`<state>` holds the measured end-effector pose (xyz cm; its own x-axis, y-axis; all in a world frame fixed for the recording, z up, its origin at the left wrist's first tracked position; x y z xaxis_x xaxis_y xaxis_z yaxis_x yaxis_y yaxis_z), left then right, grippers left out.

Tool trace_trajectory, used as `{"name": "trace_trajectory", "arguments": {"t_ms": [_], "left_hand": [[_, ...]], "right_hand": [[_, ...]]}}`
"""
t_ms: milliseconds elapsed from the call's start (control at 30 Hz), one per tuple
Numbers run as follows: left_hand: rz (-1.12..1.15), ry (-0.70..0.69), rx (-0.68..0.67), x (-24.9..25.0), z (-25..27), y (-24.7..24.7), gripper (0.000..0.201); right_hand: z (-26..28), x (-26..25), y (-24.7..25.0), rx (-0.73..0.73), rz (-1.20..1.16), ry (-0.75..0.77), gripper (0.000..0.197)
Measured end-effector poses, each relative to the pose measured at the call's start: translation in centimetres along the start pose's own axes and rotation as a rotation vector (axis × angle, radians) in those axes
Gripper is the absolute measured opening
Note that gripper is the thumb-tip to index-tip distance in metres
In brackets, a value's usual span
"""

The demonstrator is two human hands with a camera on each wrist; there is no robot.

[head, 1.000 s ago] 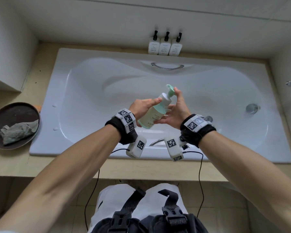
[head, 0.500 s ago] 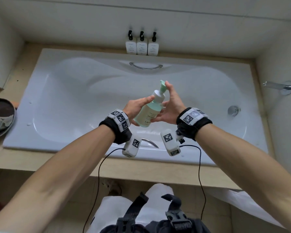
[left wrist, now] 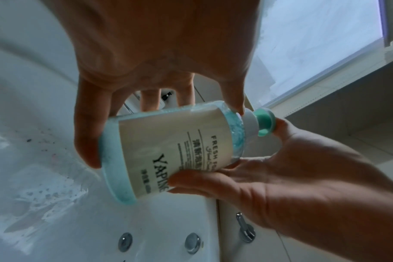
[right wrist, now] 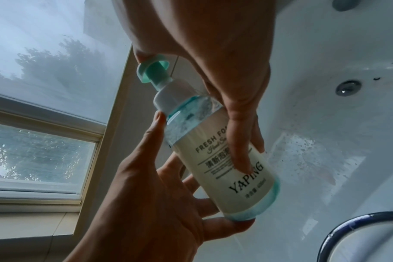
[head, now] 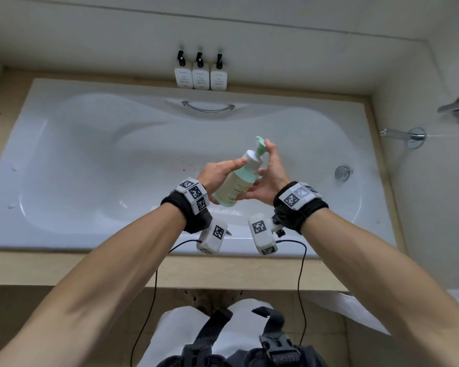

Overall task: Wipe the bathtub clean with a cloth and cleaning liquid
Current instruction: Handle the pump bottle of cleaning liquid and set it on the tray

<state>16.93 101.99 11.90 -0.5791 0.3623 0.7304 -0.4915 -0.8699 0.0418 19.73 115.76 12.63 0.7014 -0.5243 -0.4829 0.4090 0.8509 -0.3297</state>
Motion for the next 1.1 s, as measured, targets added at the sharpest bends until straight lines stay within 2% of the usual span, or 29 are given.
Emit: {"name": "trace_trajectory", "arguments": {"t_ms": [133,200,400,533,767,967,1100], "left_hand": [[0.037,-0.022,-0.037,0.0,0.0,-0.1,0.032],[0.01,-0.033,-0.058,0.1,0.0,0.0,0.034],[0.009,-0.032,-0.108,-0.3,0.5,-0.1,0.033],[0.011,-0.018,-0.141,-1.2,0.6,-0.6,0.044],[0.031,-0.032,-0.166,-1.0,0.5,-1.6,0.042],[0.025,-0.045,-0.177,-0.5,0.1,-3.2,0.04],[0.016,-0.004,-0.181,0.3,-0.4,-5.7,0.045]], "right_hand": [[0.3,0.0,0.2,0.005,-0.014,0.014,0.086],[0.5,0.4,0.2,-0.007,-0.035,0.004,0.086],[1.0,1.6,0.6,-0.006,-0.079,-0.021,0.097],[1.3,1.8,1.4,0.004,-0.054,-0.043,0.112],[1.8,2.3,2.9,0.028,-0.084,-0.037,0.116],[2.4,1.5,4.2,0.059,-0.087,0.012,0.104],[3.0,0.3,6.2,0.086,-0.091,0.029,0.092]]}}
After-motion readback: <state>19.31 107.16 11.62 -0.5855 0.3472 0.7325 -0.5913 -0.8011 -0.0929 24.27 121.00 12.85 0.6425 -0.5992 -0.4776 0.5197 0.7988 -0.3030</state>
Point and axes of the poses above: each hand's wrist, its own z-axis away from the middle knuckle, its own y-axis out of the back of the hand, x = y × z, the point moved 2 cm from there along -z, towards the middle knuckle, and after that the axes turned 4 degrees about -x, right-handed, at the moved point
